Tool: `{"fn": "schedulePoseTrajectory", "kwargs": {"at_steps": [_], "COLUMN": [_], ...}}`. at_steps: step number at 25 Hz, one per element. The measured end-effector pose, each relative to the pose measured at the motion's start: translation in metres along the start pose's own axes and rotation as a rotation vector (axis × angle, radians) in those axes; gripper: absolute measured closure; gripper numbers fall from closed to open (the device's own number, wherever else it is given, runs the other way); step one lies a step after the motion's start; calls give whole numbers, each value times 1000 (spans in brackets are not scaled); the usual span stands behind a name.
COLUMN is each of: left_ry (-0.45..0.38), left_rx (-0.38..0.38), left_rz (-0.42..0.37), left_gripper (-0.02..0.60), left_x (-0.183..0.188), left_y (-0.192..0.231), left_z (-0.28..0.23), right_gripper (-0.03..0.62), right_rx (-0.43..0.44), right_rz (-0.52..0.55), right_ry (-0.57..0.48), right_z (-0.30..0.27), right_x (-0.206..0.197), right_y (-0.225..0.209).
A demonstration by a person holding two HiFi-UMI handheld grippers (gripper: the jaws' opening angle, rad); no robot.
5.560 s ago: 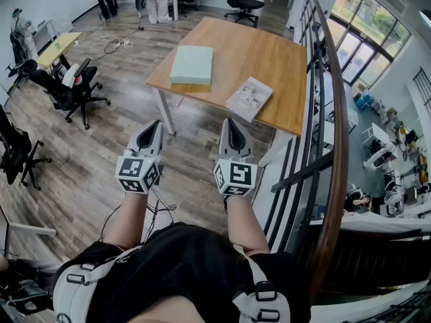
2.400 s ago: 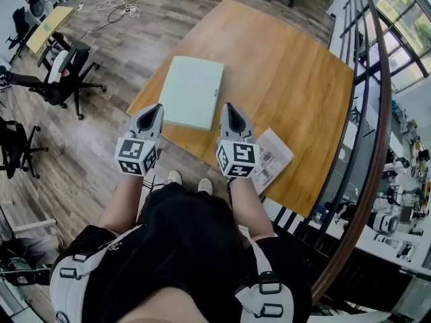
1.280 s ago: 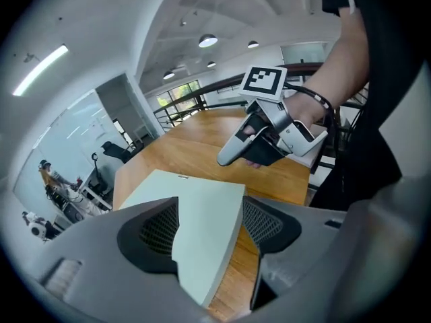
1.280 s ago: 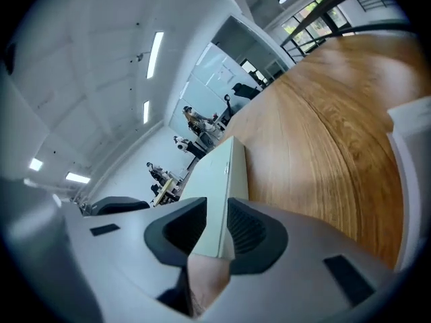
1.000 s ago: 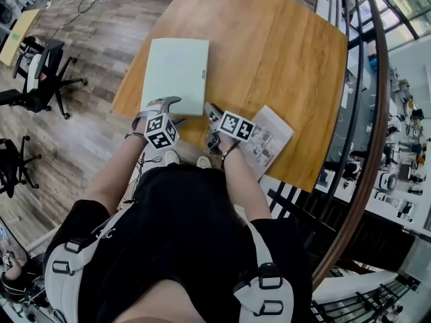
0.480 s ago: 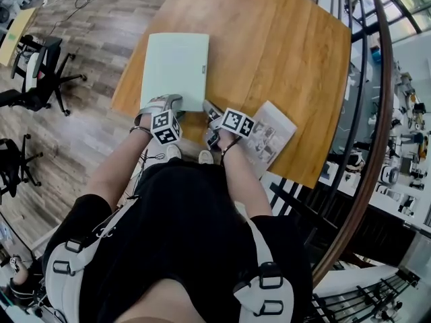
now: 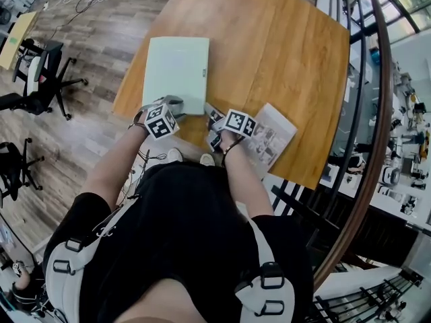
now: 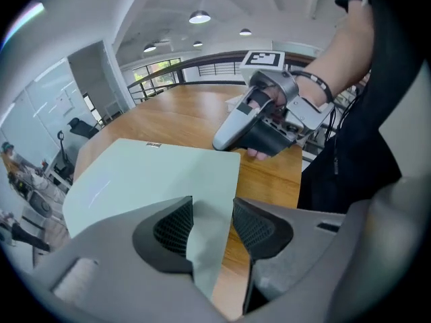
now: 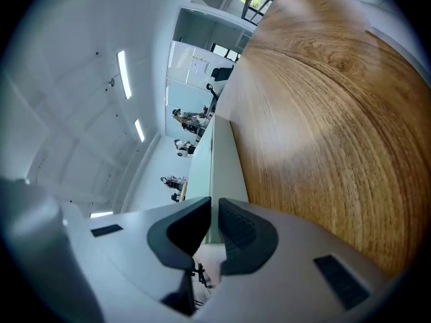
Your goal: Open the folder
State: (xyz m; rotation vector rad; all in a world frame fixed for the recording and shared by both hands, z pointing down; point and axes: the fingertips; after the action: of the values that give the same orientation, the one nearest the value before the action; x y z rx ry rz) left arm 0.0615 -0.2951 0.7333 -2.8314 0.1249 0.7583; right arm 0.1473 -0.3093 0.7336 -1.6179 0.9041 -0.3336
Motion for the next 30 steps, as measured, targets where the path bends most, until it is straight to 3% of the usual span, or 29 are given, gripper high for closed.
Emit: {"fn": "schedulePoseTrajectory", "kwargs": {"at_steps": [5, 10, 15, 20, 30], "left_ry": [-83, -205, -287, -499, -743], "left_rx": [-105, -186, -204, -194, -56], "left_rz": [154, 402, 521, 727, 807], "left_gripper": [437, 504, 527, 543, 545], "left_x": [2, 10, 13, 14, 14], "left_y": [1, 8, 14, 29, 57], "left_z": [10, 18, 28, 55, 123], "right_gripper": [556, 554, 554, 554, 554], "right_rx": [-5, -25, -43, -62, -98], "right_rz": [-8, 10, 35, 48, 70], "right_ry": [-2, 6, 11, 7, 18], "right_z": [-1, 0, -1, 0, 2], "right_x": [-1, 1, 3, 2, 3], "right_y": [0, -1, -2, -2, -2]}}
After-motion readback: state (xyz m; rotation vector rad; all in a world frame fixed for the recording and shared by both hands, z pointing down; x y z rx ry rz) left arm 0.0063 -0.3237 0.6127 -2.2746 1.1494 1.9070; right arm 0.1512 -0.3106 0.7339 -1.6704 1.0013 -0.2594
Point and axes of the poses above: the fingertips, and each gripper's own axes: z backward along the fingers, y to its left, x out of its top, and after that the axes turned 4 degrees about x, right-handed
